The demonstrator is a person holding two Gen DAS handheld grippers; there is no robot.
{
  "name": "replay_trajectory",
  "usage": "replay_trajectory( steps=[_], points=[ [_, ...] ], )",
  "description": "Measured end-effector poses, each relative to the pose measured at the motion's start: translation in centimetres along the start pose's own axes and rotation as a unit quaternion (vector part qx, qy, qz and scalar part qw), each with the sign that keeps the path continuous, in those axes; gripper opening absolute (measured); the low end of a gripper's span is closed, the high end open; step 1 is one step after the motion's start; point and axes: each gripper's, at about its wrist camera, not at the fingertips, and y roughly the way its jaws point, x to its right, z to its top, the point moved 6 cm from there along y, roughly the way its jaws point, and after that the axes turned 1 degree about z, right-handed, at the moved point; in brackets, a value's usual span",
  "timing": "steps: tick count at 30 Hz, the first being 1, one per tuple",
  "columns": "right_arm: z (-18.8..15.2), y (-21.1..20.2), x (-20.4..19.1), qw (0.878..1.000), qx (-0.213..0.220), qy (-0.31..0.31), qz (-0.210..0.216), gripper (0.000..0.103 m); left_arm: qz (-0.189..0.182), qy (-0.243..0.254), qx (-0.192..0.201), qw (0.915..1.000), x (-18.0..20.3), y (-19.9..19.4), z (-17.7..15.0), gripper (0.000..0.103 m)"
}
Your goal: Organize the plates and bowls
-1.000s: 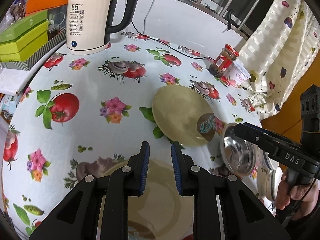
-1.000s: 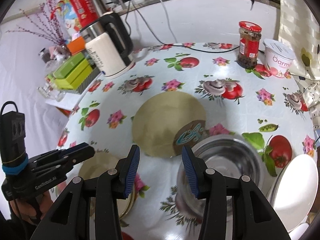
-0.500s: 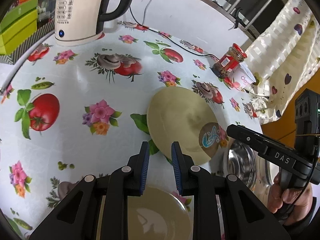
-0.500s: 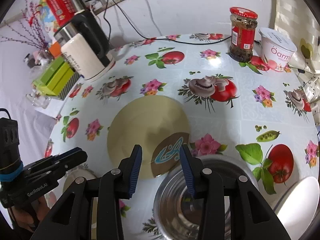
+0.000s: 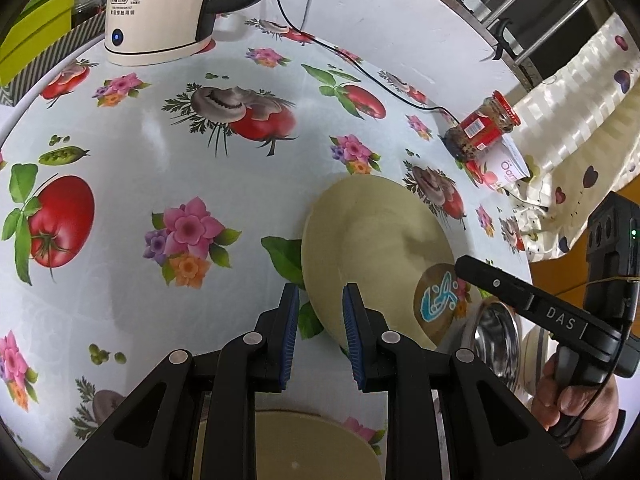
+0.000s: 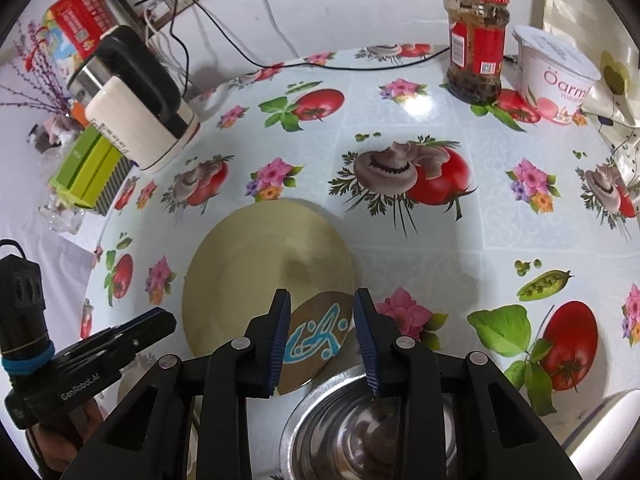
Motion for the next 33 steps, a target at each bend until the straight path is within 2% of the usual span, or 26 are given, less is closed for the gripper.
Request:
replay_trajectory(
  steps=[13,17,22,33],
  points=[
    [0.0,2.1,1.1,1.000,-0.024,0.015,-0.001,0.028,-0.006,-0.010,-0.019,0.9997,-0.3,1.7,0.1,0.024],
    [0.1,2.5,1.0,0.999,-0.030,0.012,-0.001,0.023,-0.008,-0.005,-0.022,0.9997,-0.1,2.0,0.2,0.024],
    [0.2,2.7,0.9,0.999,-0.030,0.009,-0.005,0.019,-0.006,-0.001,-0.021,0.9998,0.0,2.0,0.2,0.024],
    [0.3,2.5,0.5,1.000,-0.026,0.008,0.000,0.019,-0.004,0.004,-0.006,1.0000,-0.1,1.0,0.4,0.024]
  ],
)
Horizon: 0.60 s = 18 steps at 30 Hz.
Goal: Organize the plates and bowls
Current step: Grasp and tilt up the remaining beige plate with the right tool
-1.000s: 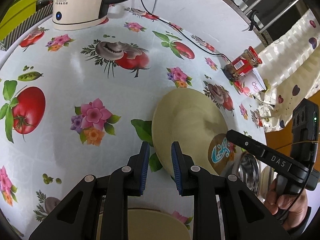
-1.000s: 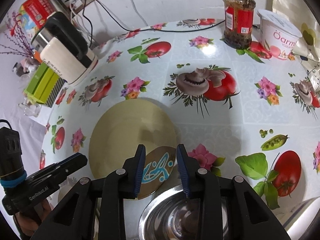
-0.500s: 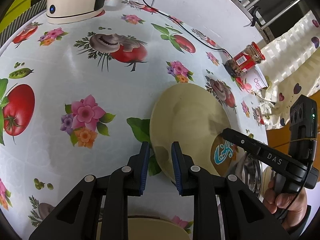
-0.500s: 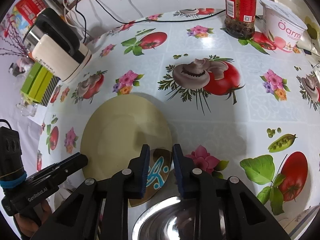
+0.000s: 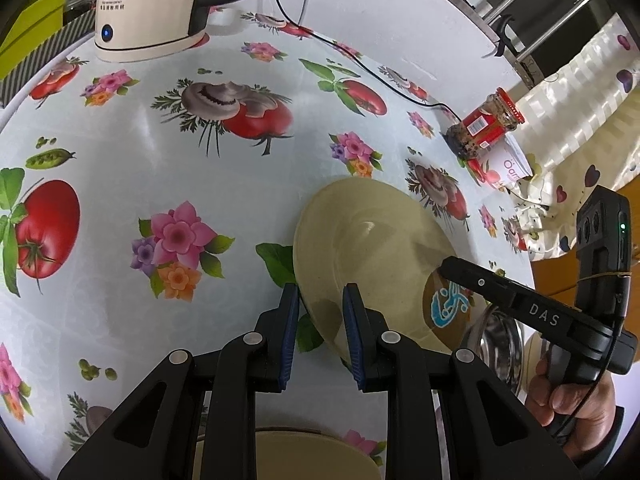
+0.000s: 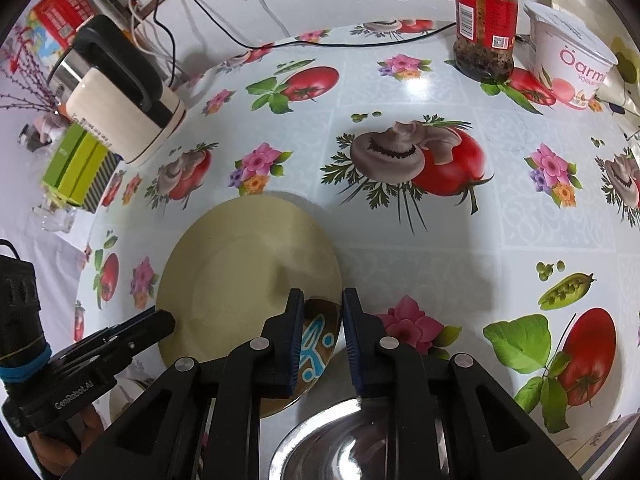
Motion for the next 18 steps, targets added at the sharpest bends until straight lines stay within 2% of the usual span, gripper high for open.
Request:
replay_trajectory(
  steps=[18],
  points=[
    [-0.6,-0.4,-1.4,1.000,0.011,-0.010,0.012,0.019,0.009,0.007,0.023,0.9997,-0.6,-1.6,0.0,0.024]
  ],
)
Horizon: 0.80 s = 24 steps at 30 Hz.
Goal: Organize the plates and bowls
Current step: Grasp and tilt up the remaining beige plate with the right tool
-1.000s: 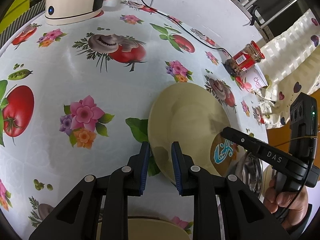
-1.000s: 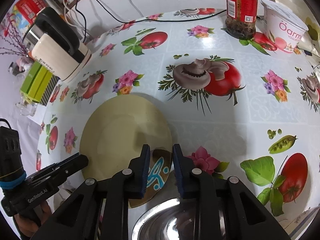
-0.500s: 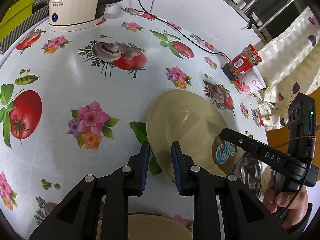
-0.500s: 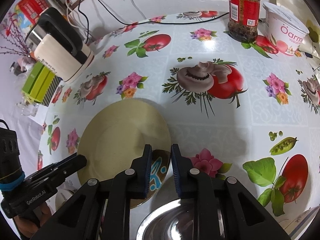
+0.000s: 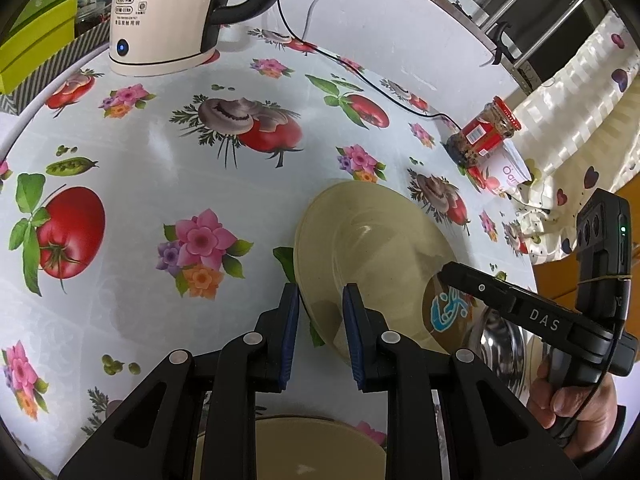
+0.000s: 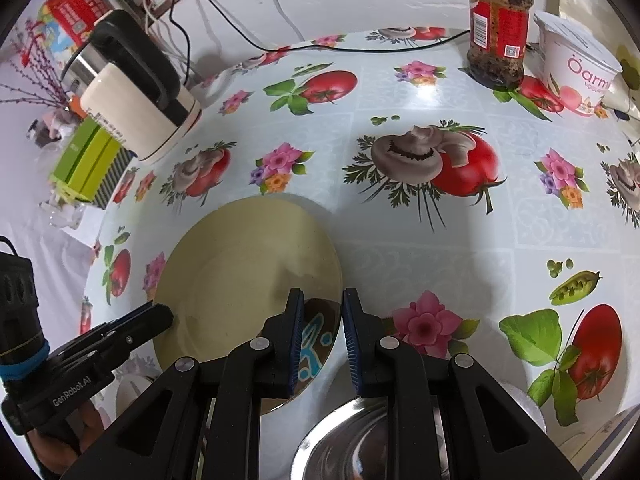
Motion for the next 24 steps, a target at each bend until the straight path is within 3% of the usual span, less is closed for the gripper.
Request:
replay_trajectory(
  steps=[24],
  points=[
    [-1.5,-2.8,-3.3,0.999,0.022,-0.024,0.013,0.019,0.013,0.003,0.031,0.9994,-0.7,-4.3,-1.5,0.024]
  ],
)
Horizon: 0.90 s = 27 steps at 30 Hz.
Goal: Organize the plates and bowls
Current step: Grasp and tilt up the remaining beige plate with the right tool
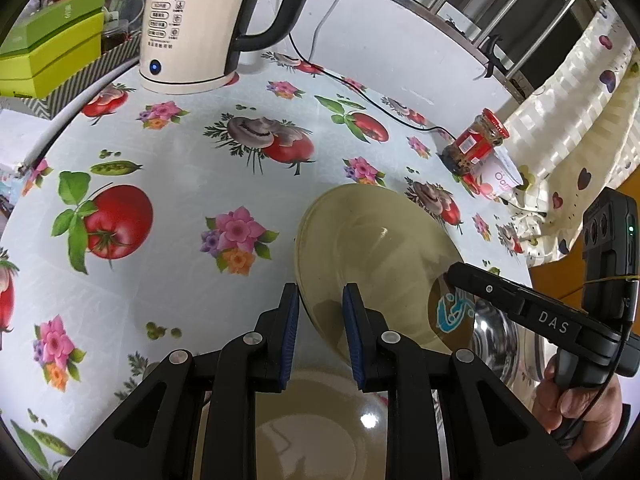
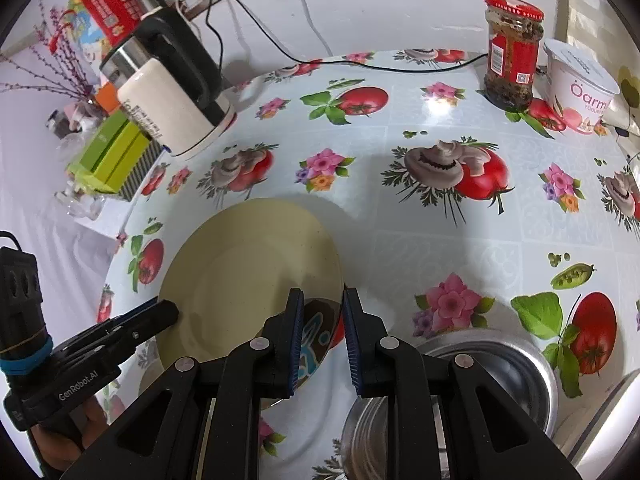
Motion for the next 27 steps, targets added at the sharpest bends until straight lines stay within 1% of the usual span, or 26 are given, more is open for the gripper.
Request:
replay_trajectory(
  steps=[16,27],
  points=[
    [-2.9,-0.9,-2.5,1.000,-0.005,-0.017,0.013,0.019,0.016,-0.004,0.015,0.9998,-1.4,-2.9,-2.8,0.024],
    [-5.3,-1.6,-4.4,0.999,-0.011,-0.034,0.016,0.019,0.024,-0.015,0.019,0.9994,-2.9,-4.5,-5.1,0.024]
  ],
)
